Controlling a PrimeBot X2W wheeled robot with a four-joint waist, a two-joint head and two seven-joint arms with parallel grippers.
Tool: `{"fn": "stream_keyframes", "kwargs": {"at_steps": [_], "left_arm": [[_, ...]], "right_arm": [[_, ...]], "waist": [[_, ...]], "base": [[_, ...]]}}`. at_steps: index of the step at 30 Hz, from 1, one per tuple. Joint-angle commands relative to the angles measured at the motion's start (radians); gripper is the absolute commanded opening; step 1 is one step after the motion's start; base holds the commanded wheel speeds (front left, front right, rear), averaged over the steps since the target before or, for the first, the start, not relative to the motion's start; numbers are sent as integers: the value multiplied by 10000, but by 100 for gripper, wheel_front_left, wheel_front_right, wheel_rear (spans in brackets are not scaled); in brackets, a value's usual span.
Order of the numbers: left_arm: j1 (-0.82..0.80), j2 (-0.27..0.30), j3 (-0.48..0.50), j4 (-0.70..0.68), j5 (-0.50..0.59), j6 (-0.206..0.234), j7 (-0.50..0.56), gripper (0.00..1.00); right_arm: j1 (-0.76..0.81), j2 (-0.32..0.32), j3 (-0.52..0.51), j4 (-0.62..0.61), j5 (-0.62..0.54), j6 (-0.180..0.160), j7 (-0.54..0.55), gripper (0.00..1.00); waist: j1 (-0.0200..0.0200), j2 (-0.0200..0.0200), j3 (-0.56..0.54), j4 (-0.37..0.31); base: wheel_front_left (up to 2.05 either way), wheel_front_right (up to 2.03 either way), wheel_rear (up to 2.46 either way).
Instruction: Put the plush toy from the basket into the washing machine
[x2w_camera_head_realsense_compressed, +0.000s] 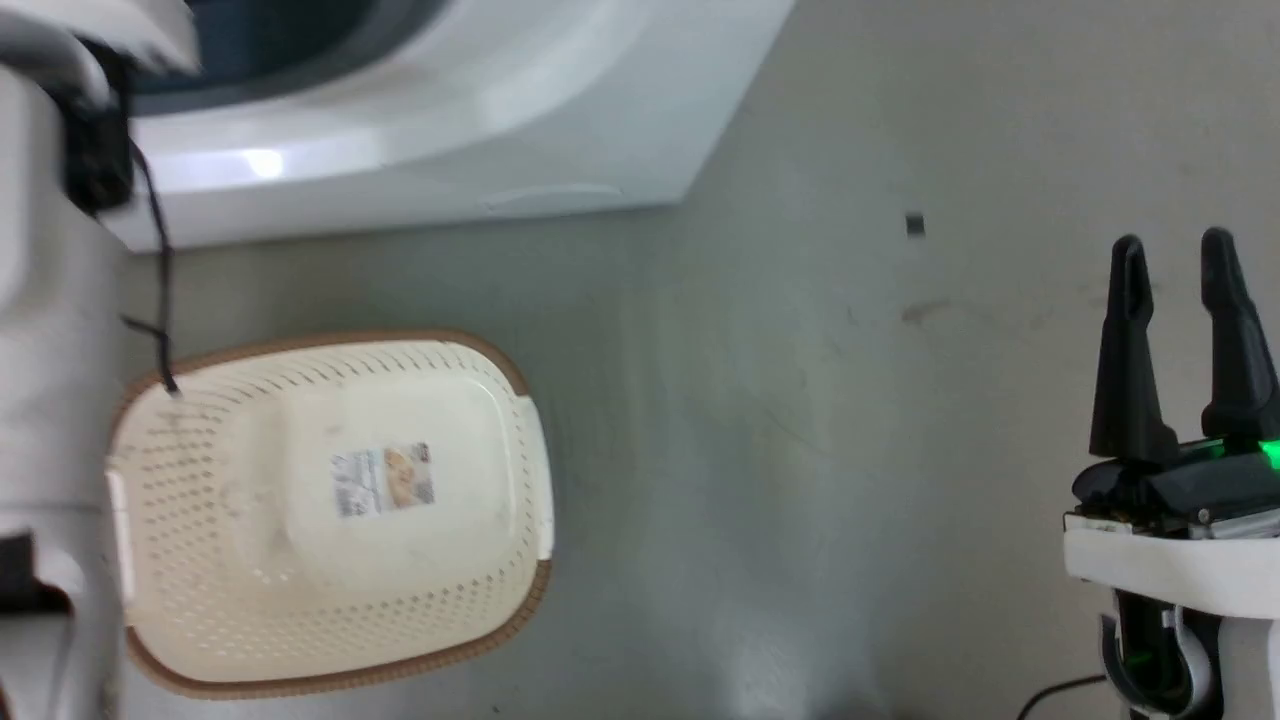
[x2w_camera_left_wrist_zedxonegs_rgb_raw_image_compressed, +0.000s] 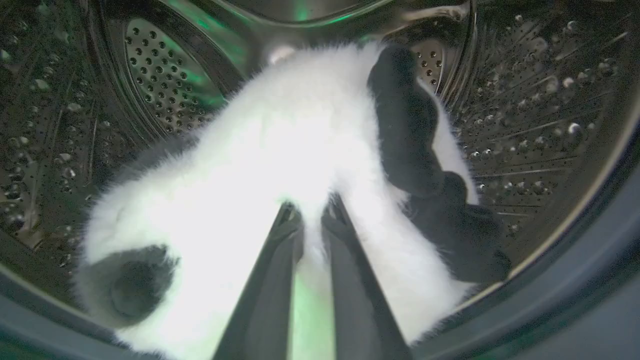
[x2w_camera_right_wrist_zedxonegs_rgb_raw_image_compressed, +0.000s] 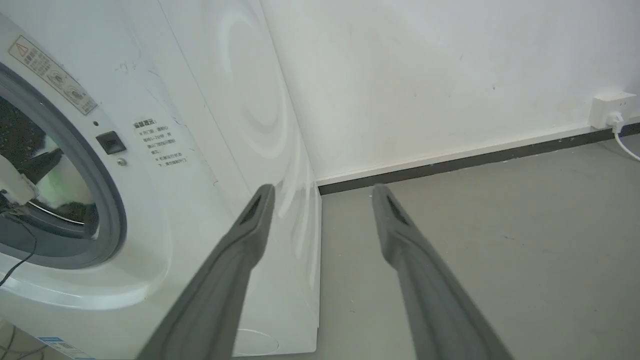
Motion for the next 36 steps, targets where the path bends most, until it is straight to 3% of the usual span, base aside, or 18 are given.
{"fn": "stream_keyframes", "kwargs": {"at_steps": [1,10,17,18,27,36], "left_arm": [[-644,141,119,137,77,44,-66,0],[-2853,534,507,902,233,-50,-66,0],[-3283,554,577,1535,413,-46,-66,0],[-3271,528,556,1672,425,-97,-66,98],[-2293,252,664,1700,545,-157,-66,100],[452,-249,1015,635,669,-22,-66,100]], "right_arm": [[-227,-4,2,-111,98,8,-44,100],[-497,-4,-171,-293,231,8,-44,100],[-667,-4,-167,-331,175,8,-44,100],[-690,-4,-166,-324,170,8,-44,100],[-789,-4,-162,-88,47,8,-44,100],[-516,-4,54,269,-181,8,-44,100]], "waist": [[-1,0,1010,-586],[-1,0,2106,-837],[-1,0,2425,-759],[-1,0,2427,-734],[-1,0,1823,-483],[-1,0,126,-198]], "base": [[0,0,0],[0,0,0],[0,0,0],[0,0,0],[0,0,0],[0,0,0]]}}
